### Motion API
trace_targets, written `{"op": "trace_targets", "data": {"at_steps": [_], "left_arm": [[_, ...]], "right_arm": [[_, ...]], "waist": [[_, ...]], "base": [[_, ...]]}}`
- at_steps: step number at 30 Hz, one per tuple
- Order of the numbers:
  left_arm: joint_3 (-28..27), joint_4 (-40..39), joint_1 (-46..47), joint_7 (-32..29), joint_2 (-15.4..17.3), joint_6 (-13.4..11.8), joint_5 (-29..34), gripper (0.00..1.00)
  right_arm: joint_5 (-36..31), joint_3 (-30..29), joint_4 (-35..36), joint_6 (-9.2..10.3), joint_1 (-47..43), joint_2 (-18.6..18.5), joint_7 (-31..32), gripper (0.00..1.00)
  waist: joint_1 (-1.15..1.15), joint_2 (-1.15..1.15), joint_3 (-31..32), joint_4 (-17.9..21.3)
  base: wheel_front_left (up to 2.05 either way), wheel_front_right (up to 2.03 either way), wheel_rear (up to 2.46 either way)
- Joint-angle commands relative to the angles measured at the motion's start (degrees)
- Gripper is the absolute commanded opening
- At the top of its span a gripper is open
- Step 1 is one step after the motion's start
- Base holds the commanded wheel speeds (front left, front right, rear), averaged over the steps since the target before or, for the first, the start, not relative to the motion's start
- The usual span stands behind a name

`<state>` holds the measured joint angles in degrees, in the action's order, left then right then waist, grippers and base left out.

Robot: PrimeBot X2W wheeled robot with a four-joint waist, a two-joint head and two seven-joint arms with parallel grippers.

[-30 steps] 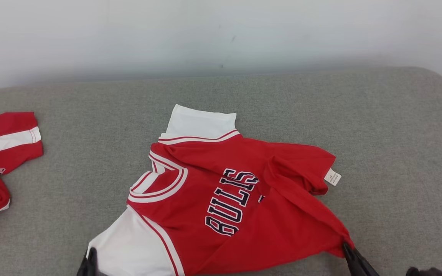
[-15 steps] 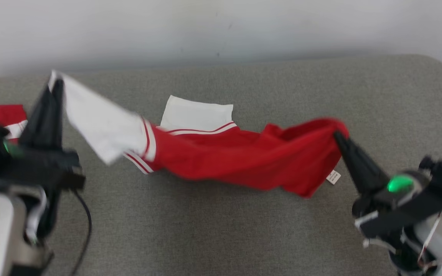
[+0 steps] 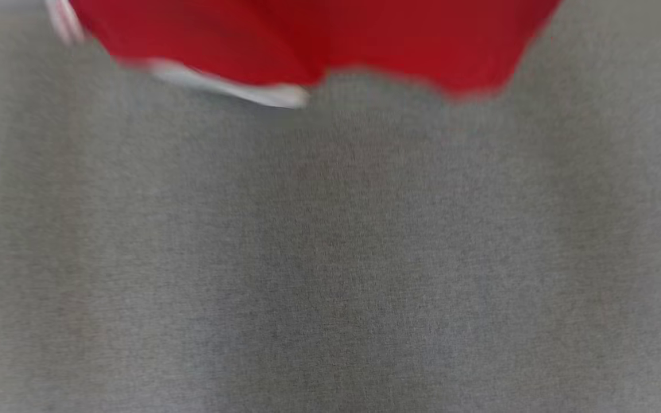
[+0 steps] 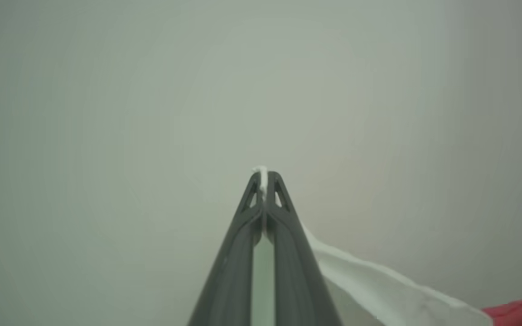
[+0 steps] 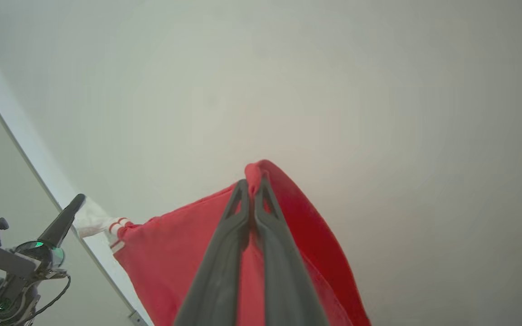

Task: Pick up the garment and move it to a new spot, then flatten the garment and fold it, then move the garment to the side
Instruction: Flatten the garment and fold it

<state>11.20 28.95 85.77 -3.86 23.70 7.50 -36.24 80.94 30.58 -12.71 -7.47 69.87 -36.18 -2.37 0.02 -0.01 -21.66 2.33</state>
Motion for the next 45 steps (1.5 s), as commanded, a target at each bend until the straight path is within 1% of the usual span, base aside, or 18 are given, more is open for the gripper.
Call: {"op": "trace_targets", "data": {"at_steps": [1,6,8,11,12,13,14,16,19,25,31,36,42,45], "left_arm": [[0.6,2.4,4.2,0.4,-0.6,-0.1,1.0,0.00],[3.6,10.7,18.7,2.1,-1.2,-0.1,4.0,0.00],[4.7,14.1,23.0,3.1,-1.5,-0.1,4.5,0.00],[5.7,18.4,27.8,5.1,-1.4,-0.1,5.6,0.00],[5.7,18.4,27.8,5.1,-1.4,-0.1,5.6,0.00],[5.4,19.6,29.6,5.9,-1.3,-0.1,5.5,0.00],[4.1,22.2,31.9,7.4,-1.9,-0.2,4.1,0.00],[3.4,24.6,33.4,8.8,-2.6,-0.3,3.2,0.00],[4.1,27.2,34.5,10.7,-3.2,-0.2,3.2,0.00],[5.7,30.4,33.9,12.9,-3.4,-0.1,1.5,0.00],[8.4,30.3,31.6,12.6,-3.2,-0.1,-1.8,0.00],[10.4,29.1,28.5,12.4,-4.4,-0.1,-5.4,0.00],[11.3,25.9,20.5,14.2,-5.3,-0.1,-10.6,0.00],[11.5,22.7,14.2,14.8,-4.6,-0.1,-13.5,0.00]], "right_arm": [[0.3,-0.2,-2.4,-0.03,3.7,0.8,0.4,0.00],[-0.9,0.5,-10.0,-0.03,16.6,2.5,1.8,0.00],[-2.3,1.4,-12.9,-0.03,20.6,2.6,2.1,0.00],[-2.7,2.1,-17.1,-0.03,25.1,3.3,2.1,0.00],[-2.7,2.1,-17.1,-0.03,25.1,3.3,2.1,0.00],[-2.1,1.9,-18.1,-0.03,26.6,3.8,1.9,0.00],[-1.2,1.6,-20.1,-0.03,28.7,4.3,1.9,0.00],[-1.3,2.3,-21.2,-0.03,29.9,4.1,2.2,0.00],[-1.0,3.2,-21.8,-0.03,30.7,3.8,1.7,0.00],[-1.1,6.1,-21.4,-0.03,30.3,2.8,1.3,0.00],[0.0,8.1,-21.1,-0.03,29.9,1.8,0.8,0.00],[0.9,9.9,-20.8,-0.03,28.2,1.4,0.3,0.00],[2.4,13.1,-17.9,-0.03,21.6,1.6,-1.7,0.00],[3.9,14.6,-15.0,-0.03,16.4,1.1,-3.2,0.00]], "waist": [[-0.02,0.01,-6.7,1.6],[-0.02,0.01,-9.3,2.7],[-0.02,0.01,-10.3,3.1],[-0.02,0.01,-11.1,3.4],[-0.02,0.01,-11.1,3.4],[-0.02,0.01,-11.5,3.5],[-0.02,0.01,-12.1,3.4],[-0.02,0.01,-12.8,3.1],[-0.02,0.01,-13.5,2.5],[-0.02,0.01,-14.3,2.0],[-0.02,0.01,-14.0,1.4],[-0.02,0.01,-12.7,0.8],[-0.02,0.01,-8.8,1.0],[-0.02,0.01,-6.2,1.6]], "base": [[0.00,0.00,0.00],[0.00,0.00,0.00],[0.00,0.00,0.00],[0.00,0.00,0.00],[0.00,0.00,0.00],[0.00,0.00,0.00],[0.00,0.00,0.00],[0.00,0.00,0.00],[0.00,0.00,0.00],[0.00,0.00,0.00],[0.00,0.00,0.00],[0.00,0.00,0.00],[0.00,0.00,0.00],[0.00,0.00,0.00]]}}
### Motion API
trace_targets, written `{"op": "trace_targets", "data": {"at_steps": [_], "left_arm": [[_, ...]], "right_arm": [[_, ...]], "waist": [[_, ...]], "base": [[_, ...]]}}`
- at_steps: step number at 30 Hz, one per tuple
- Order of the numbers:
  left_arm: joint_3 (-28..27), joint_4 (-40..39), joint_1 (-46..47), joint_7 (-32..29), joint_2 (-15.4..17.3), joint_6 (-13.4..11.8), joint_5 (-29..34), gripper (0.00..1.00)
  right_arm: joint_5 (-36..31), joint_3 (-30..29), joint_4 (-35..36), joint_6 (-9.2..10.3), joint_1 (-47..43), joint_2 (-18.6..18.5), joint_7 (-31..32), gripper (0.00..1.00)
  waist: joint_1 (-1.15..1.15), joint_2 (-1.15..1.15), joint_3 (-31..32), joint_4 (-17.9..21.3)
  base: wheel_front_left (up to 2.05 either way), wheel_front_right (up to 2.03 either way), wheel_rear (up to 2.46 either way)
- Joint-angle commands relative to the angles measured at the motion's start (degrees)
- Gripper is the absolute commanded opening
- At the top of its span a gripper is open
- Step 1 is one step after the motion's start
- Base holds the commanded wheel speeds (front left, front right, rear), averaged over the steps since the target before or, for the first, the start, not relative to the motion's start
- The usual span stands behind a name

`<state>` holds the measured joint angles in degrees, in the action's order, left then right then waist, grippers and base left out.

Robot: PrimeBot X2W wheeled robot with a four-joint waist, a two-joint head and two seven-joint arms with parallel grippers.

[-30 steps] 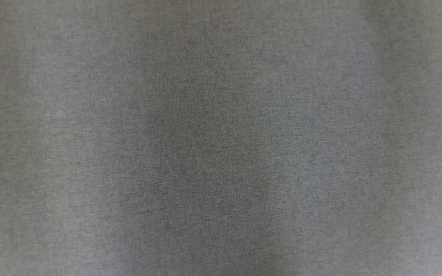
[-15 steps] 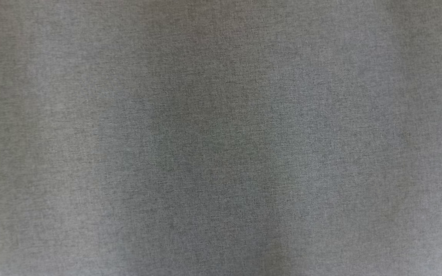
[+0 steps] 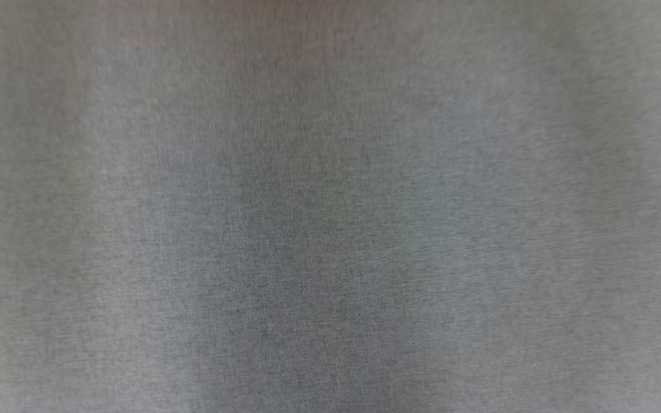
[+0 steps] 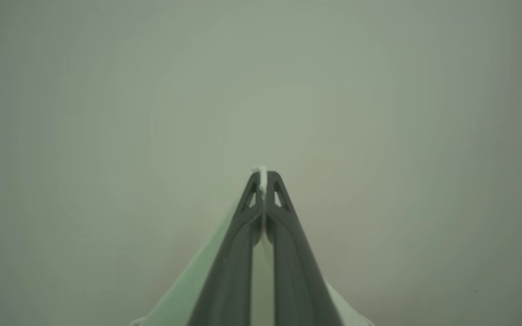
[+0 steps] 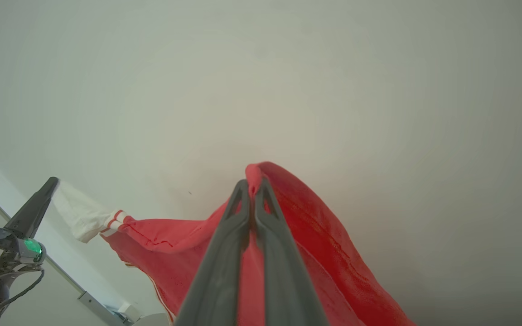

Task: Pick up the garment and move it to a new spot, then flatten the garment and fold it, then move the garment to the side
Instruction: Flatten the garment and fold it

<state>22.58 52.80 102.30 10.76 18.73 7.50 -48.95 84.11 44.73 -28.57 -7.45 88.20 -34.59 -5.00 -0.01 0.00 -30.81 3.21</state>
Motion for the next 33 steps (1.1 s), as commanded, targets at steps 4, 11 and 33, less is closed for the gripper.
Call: {"op": "trace_targets", "data": {"at_steps": [4,11,33], "left_arm": [[-2.2,-6.8,-13.0,2.4,1.4,-0.1,-5.4,0.00],[-5.1,-20.7,-35.1,4.0,2.4,-1.2,-9.4,0.00],[-15.0,-56.3,-110.6,4.4,-9.3,-12.5,-12.8,0.00]], "right_arm": [[2.9,1.8,5.2,-0.05,-10.9,-3.0,-3.0,0.00],[6.0,3.9,13.3,-0.05,-27.4,-8.5,-6.6,0.00],[-5.5,-3.4,20.2,-0.04,-76.0,-12.5,-10.3,0.00]], "waist": [[0.01,0.00,6.8,0.3],[0.01,0.00,12.8,-0.4],[0.01,0.00,22.5,-4.1]], "base": [[0.00,0.00,0.00],[0.00,0.00,0.00],[0.00,0.00,0.00]]}}
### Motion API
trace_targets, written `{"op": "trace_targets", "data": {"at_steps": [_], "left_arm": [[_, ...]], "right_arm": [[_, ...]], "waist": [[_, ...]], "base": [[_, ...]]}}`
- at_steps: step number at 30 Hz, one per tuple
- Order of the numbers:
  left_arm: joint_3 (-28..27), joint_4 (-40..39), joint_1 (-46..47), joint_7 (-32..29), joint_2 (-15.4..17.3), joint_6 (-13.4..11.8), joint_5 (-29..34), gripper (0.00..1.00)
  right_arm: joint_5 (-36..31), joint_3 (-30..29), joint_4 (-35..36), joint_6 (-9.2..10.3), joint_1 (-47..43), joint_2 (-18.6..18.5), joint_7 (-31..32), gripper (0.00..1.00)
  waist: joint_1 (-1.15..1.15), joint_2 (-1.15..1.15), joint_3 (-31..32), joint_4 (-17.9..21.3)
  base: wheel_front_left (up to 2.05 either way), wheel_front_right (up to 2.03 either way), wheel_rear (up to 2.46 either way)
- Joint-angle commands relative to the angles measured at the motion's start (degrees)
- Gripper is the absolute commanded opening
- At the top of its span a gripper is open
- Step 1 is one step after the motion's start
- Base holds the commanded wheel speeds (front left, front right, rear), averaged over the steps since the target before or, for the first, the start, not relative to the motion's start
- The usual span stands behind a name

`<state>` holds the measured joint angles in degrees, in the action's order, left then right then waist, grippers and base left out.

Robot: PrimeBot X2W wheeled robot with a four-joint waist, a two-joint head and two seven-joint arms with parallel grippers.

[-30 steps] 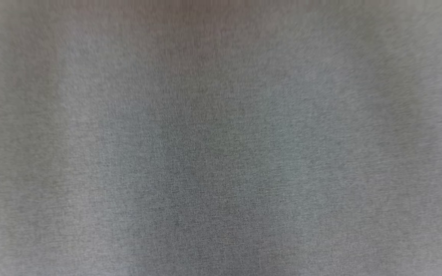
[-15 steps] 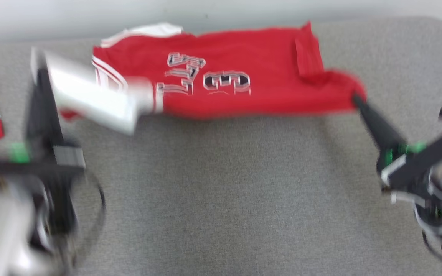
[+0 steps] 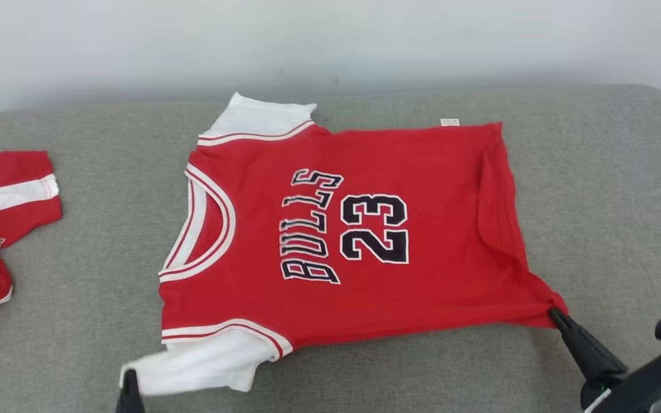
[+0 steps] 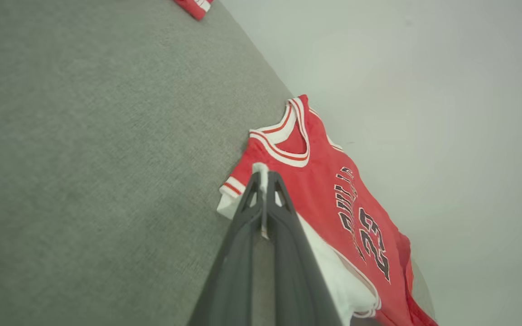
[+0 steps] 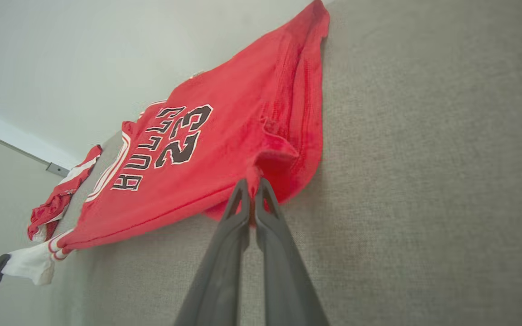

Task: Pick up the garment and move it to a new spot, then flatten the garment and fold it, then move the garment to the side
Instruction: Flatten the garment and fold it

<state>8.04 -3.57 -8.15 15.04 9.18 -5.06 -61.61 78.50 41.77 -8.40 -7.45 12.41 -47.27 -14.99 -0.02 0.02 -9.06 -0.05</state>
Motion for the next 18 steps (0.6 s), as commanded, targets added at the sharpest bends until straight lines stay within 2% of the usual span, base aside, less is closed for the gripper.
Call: {"op": "trace_targets", "data": {"at_steps": [1,5,9,18], "left_arm": [[-0.4,0.8,-1.1,0.1,-0.1,0.4,0.1,0.00],[0.9,5.7,-3.3,0.1,-1.6,2.0,1.5,0.00],[-0.3,8.1,-4.0,0.1,-2.5,2.9,2.6,0.00],[-1.8,9.9,-3.6,0.1,-1.5,4.7,4.5,0.00]], "right_arm": [[-0.1,-1.4,-0.3,-0.04,-1.6,1.0,-0.3,0.00],[-1.3,-5.8,-0.9,-0.04,-8.5,3.5,-0.2,0.00],[-2.2,-7.5,-0.5,-0.04,-12.9,3.9,-0.2,0.00],[-1.4,-10.3,0.9,-0.04,-17.0,5.9,-0.2,0.00]], "waist": [[0.02,-0.02,0.8,-0.9],[0.02,-0.02,0.7,-1.4],[0.02,-0.02,0.2,-1.4],[0.02,-0.02,0.8,-0.2]], "base": [[0.00,0.00,0.00],[0.00,0.00,0.00],[0.00,0.00,0.00],[0.00,0.00,0.00]]}}
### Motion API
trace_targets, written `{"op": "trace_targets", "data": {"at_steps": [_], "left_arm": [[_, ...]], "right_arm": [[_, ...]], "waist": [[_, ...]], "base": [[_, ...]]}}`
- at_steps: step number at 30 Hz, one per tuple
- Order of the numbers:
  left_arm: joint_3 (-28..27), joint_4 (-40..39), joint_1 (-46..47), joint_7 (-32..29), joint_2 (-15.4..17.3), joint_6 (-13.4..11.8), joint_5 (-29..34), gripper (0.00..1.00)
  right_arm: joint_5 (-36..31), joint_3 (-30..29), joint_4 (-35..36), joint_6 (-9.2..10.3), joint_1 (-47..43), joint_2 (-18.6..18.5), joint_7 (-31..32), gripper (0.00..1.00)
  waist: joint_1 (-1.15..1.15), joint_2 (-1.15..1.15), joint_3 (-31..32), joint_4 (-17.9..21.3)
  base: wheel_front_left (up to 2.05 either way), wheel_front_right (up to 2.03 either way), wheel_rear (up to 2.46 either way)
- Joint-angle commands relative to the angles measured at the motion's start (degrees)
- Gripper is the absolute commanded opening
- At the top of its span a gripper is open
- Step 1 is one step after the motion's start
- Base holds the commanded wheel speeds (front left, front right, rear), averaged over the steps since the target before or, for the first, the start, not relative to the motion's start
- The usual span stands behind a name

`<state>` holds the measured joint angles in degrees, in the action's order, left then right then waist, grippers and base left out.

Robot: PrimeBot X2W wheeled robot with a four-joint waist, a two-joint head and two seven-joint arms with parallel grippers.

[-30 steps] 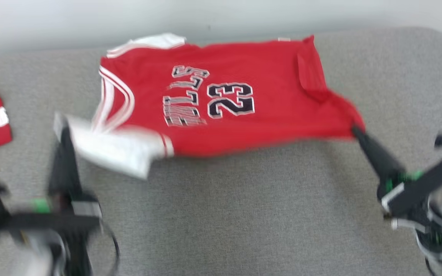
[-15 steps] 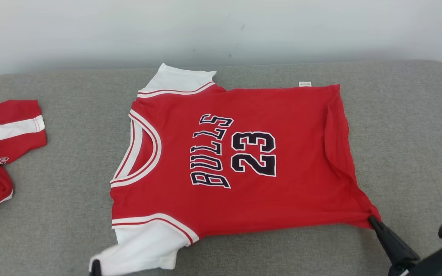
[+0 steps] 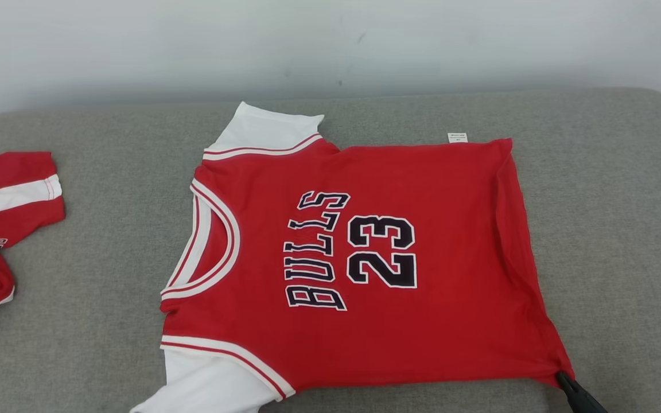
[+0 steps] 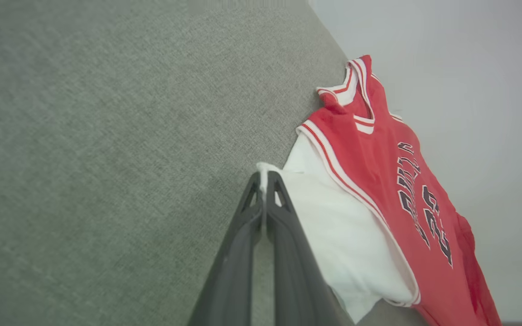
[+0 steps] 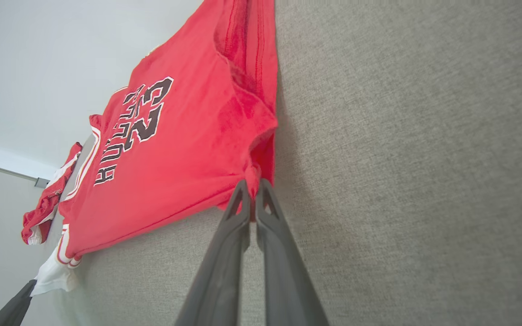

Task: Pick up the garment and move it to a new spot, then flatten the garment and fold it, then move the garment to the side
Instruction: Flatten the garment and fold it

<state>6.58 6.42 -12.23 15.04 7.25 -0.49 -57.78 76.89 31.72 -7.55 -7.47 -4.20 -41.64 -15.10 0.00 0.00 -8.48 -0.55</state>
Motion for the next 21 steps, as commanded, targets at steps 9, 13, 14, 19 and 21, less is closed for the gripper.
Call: {"op": "trace_targets", "data": {"at_steps": [9,13,14,19,21], "left_arm": [[1.4,-4.3,8.9,-2.5,4.3,0.1,4.7,0.00],[2.2,-4.6,16.5,-5.9,7.2,0.0,6.8,0.00],[2.4,-4.1,18.5,-6.8,7.8,-0.1,7.1,0.00],[4.0,1.8,29.4,-10.6,10.0,0.8,8.8,0.00],[5.1,5.7,33.1,-12.2,10.2,1.6,9.1,0.00]], "right_arm": [[2.2,-1.9,3.8,-0.03,3.4,0.2,-0.1,0.00],[3.8,-1.1,4.7,-0.03,6.9,-0.6,-0.1,0.00],[4.1,-0.7,4.8,-0.03,8.0,-0.8,-0.1,0.00],[3.3,2.3,1.1,-0.03,15.0,-1.0,1.9,0.00],[3.5,3.8,-1.3,-0.03,18.1,0.2,3.2,0.00]], "waist": [[0.00,0.00,0.1,1.3],[0.00,0.00,-0.5,1.5],[0.00,0.00,-0.7,1.6],[0.00,0.00,-2.3,2.7],[0.00,0.00,-3.0,3.2]], "base": [[0.00,0.00,0.00],[0.00,0.00,0.00],[0.00,0.00,0.00],[0.00,0.00,0.00],[0.00,0.00,0.00]]}}
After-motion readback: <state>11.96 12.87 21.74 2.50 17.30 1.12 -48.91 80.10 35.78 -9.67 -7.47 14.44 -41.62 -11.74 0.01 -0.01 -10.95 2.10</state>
